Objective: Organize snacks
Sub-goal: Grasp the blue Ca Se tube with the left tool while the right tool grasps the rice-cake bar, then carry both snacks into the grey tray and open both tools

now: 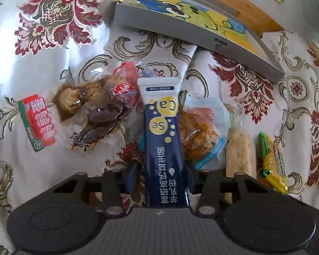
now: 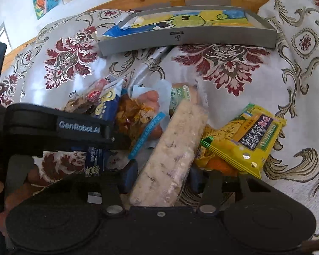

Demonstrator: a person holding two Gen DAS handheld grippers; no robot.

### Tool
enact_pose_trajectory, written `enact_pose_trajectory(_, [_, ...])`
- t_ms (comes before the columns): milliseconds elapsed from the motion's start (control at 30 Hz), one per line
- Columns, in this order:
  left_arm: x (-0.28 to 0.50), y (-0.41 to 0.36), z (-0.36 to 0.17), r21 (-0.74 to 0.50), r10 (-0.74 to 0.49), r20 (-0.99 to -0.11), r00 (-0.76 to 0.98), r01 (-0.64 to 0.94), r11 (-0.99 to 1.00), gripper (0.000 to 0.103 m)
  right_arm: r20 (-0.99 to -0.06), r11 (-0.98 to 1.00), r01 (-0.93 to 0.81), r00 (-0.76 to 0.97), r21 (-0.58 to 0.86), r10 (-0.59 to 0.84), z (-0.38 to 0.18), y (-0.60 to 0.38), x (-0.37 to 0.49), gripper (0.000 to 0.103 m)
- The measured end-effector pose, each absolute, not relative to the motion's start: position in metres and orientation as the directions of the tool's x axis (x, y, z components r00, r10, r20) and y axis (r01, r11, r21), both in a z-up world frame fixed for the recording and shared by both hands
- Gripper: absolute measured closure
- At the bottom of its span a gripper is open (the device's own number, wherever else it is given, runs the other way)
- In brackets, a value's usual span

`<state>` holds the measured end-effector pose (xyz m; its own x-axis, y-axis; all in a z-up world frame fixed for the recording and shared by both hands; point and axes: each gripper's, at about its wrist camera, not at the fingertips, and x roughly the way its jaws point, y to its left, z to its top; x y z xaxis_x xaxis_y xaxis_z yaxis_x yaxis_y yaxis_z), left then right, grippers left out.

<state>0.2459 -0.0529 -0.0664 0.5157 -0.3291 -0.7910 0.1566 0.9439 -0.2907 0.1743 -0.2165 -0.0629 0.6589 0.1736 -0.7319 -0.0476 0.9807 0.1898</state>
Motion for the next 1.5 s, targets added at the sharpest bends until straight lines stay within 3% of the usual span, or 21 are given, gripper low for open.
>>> enact_pose_trajectory(300, [0.233, -0.051, -0.057, -0.294, -0.329, -0.803, 0.496, 0.150, 0.944, 0.075, -0.726, 0.981, -0.026, 0.668, 0.194, 0.162, -0.058, -0.220, 0.171, 0.060])
enact_pose_trajectory(700, [0.210, -0.058, -0.020, -0.232, -0.281, -0.784, 0.554, 0.159, 0.960, 0.080, -0.626, 0.989, -0.132, 0.777, -0.060, 0.066, -0.037, -0.196, 0.153, 0.068])
enact_pose_trajectory(867, [0.209, -0.060, 0.000, -0.217, -0.271, -0.760, 0.591, 0.162, 0.963, 0.080, -0.557, 0.987, -0.123, 0.829, -0.099, 0.047, -0.020, -0.201, 0.148, 0.068])
enact_pose_trajectory(1133, [0.243, -0.073, 0.038, -0.186, -0.228, -0.713, 0.663, 0.135, 0.973, 0.079, -0.427, 0.995, -0.096, 0.901, -0.041, 0.069, 0.025, -0.235, 0.179, 0.068])
enact_pose_trajectory(1500, [0.345, -0.119, 0.088, -0.190, -0.194, -0.606, 0.771, 0.097, 0.977, 0.079, -0.241, 0.976, -0.038, 0.966, 0.213, 0.091, 0.059, -0.325, 0.285, 0.067])
